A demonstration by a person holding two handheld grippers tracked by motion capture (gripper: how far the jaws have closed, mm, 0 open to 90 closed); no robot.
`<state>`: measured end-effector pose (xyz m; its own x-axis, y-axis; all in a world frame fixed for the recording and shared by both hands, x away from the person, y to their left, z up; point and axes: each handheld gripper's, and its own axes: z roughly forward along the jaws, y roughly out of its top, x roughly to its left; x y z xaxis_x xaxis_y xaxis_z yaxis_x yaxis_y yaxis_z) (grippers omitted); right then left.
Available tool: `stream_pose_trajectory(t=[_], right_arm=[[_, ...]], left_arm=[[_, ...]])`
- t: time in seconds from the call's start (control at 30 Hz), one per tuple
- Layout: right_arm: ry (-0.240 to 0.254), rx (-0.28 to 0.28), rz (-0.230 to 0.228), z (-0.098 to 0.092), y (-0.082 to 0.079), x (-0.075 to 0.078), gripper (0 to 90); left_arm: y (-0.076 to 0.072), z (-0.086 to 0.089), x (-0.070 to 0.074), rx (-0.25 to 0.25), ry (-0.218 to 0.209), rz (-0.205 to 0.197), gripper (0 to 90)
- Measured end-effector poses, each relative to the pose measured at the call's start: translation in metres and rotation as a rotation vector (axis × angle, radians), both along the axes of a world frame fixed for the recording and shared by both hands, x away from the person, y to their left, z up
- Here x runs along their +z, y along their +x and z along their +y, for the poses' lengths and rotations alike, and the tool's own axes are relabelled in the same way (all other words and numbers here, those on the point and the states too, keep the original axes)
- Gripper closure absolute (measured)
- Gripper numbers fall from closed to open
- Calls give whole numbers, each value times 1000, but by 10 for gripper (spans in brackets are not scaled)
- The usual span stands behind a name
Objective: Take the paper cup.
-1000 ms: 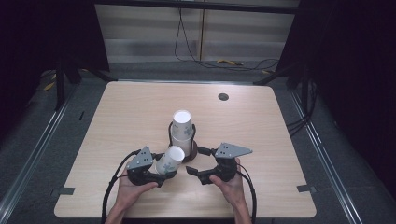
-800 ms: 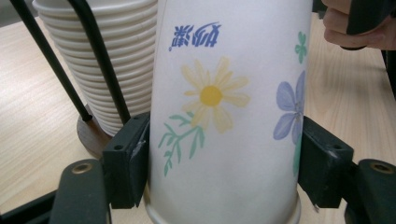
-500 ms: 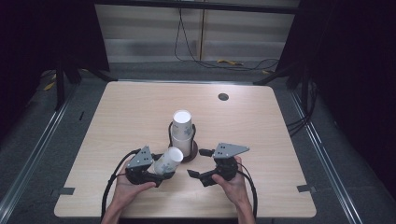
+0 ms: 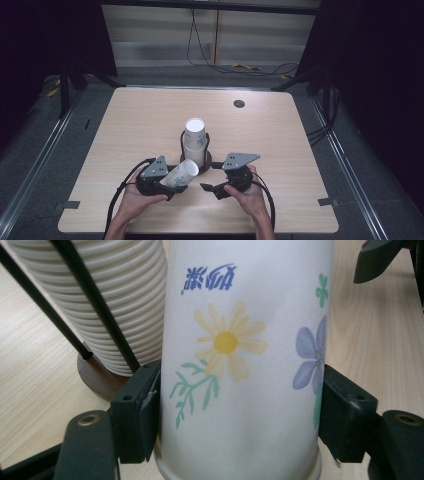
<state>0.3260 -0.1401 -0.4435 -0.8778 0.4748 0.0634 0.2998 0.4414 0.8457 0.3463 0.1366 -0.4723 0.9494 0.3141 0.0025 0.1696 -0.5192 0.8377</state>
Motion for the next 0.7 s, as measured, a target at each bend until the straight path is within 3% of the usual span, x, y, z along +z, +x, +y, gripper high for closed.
stream_pose_trajectory(t=[0.23, 0.33, 0.47, 0.7], right_arm=[[-59, 19, 14, 2, 0, -1, 216], [-87, 29, 18, 3, 0, -2, 218], [-125, 38, 26, 6, 2, -4, 233], [-147, 58, 48, 8, 4, -4, 242]], left_arm=[[-1, -5, 1, -33, 51, 7, 293], [-1, -11, 2, -54, 105, 1, 293], [-2, -14, 5, -74, 129, 6, 294], [-4, -19, 9, -108, 163, -1, 295]])
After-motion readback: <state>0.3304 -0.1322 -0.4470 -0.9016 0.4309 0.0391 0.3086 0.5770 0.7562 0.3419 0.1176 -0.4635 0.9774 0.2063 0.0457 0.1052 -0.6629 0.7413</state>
